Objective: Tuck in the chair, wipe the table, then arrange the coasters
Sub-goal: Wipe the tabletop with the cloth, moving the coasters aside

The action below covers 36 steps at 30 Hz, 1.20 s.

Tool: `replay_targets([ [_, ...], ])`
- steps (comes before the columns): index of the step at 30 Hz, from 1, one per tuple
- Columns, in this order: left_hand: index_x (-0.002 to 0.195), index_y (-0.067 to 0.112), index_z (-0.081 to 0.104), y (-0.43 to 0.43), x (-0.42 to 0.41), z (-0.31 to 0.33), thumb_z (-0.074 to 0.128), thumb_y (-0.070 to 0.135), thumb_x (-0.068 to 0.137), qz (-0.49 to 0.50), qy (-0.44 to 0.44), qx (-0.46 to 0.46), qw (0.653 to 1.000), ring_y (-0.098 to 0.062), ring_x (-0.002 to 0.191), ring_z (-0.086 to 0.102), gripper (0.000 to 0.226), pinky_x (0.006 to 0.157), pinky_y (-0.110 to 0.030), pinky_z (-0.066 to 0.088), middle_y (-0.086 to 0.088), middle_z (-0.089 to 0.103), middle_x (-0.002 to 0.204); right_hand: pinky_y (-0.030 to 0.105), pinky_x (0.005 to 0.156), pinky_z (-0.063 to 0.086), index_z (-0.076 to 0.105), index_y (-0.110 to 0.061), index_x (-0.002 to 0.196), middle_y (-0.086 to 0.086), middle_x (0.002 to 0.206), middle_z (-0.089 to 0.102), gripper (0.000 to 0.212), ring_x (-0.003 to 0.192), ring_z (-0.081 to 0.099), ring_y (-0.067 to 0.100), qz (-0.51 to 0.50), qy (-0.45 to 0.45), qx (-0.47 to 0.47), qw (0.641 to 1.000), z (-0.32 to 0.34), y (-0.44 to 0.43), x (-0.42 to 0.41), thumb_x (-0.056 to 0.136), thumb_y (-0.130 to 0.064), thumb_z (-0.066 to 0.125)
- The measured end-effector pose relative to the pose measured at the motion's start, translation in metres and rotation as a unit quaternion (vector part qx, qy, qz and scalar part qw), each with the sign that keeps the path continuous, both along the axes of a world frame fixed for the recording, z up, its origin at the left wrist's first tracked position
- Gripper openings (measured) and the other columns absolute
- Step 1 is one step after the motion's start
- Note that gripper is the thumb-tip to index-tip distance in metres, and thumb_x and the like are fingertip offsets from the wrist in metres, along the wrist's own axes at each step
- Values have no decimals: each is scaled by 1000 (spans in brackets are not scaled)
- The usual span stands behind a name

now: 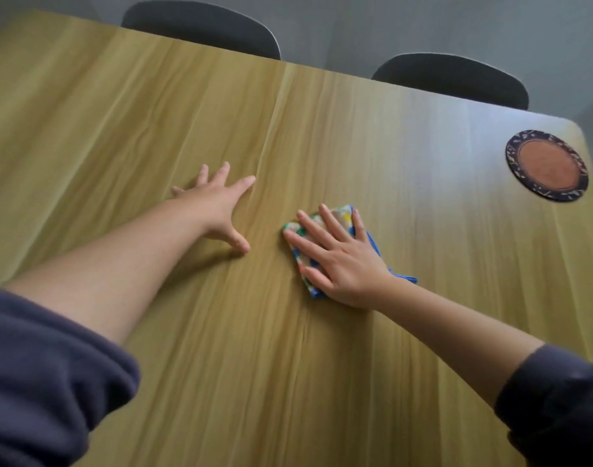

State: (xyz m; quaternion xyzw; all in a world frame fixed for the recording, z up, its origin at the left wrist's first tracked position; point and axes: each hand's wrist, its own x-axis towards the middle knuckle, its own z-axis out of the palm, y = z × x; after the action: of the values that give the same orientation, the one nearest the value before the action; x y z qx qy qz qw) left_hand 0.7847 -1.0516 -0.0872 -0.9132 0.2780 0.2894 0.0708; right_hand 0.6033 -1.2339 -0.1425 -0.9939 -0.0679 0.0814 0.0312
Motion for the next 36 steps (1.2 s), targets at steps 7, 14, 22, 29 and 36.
replay_targets([
  [7, 145, 51, -1, 11, 17, -12, 83, 66, 43, -26, -1, -27, 999, -33, 145, -11, 133, 102, -71, 25, 3, -18, 158, 62, 115, -5, 10, -47, 152, -14, 164, 2, 58, 151, -4, 21, -112, -4, 21, 993, -3, -14, 73, 96, -59, 17],
  [14, 146, 49, -5, 11, 18, -17, 80, 66, 48, -35, 1, -26, 999, -36, 145, -12, 130, 101, -71, 23, -1, -22, 157, 66, 113, -9, 10, -45, 153, -10, 165, 0, 57, 151, -7, 25, -281, -24, 46, 958, -6, -44, 198, 98, -56, 17],
  [22, 143, 51, -8, 9, 20, -28, 82, 65, 44, -30, 13, -33, 999, -37, 143, -16, 134, 101, -74, 22, -1, -27, 155, 67, 112, -8, 14, -41, 153, -5, 165, 1, 55, 151, -4, 28, -380, -38, 51, 923, -4, -80, 274, 98, -49, 15],
  [29, 144, 50, -4, 6, 20, -24, 85, 60, 44, -23, 28, -35, 999, -40, 142, -17, 135, 98, -76, 20, -3, -26, 155, 69, 111, -8, 13, -40, 153, -5, 165, 0, 56, 151, -5, 29, -368, -35, 45, 928, -2, -78, 274, 98, -50, 14],
  [36, 145, 49, 6, 5, 17, -14, 87, 57, 44, -16, 26, -41, 999, -39, 144, -11, 130, 97, -77, 21, -2, -17, 158, 66, 114, -5, 11, -46, 152, -10, 165, 2, 59, 151, -4, 26, -235, -32, 40, 971, -8, -32, 198, 95, -60, 14],
])
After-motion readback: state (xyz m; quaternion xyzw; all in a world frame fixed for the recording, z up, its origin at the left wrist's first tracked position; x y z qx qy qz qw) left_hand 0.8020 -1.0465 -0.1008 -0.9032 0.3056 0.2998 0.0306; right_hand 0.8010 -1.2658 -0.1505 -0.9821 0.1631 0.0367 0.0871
